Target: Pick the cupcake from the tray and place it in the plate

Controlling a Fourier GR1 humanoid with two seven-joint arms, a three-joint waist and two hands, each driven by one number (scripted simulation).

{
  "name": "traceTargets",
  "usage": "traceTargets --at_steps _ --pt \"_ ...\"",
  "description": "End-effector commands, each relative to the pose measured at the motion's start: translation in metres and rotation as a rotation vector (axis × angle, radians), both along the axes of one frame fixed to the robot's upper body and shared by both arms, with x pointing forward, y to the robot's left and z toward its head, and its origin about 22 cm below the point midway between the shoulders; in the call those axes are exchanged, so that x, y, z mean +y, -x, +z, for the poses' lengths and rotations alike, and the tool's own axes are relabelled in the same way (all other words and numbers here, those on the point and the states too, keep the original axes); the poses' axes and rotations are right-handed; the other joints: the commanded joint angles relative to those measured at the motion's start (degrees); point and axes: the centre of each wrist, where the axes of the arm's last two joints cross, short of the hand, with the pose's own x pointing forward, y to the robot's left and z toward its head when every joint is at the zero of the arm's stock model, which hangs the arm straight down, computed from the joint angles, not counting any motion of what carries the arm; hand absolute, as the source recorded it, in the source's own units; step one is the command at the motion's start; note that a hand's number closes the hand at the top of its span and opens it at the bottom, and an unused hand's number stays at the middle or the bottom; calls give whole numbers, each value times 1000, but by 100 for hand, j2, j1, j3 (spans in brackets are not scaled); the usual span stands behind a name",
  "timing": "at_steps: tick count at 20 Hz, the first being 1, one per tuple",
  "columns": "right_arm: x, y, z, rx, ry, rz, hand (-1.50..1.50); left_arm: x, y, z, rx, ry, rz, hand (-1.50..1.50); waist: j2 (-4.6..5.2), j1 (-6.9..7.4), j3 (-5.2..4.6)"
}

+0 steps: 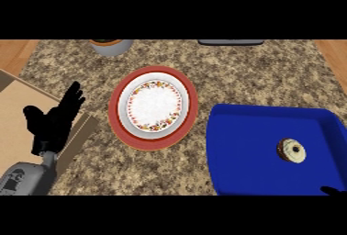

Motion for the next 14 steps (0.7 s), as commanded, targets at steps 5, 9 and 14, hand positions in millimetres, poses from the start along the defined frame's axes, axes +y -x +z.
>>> traceTargets --at_steps 5,9,14 --pt "19 -16 30 175 133 65 -150 -4 7 -17 17 -7 18 0 -1 25 -10" --pt "31 -38 34 282 177 89 -150 18 1 -5 20 -2 -1 0 9 63 -7" --pt "48 -32 32 356 328 56 -150 9 1 -17 20 -18 17 0 7 12 -8"
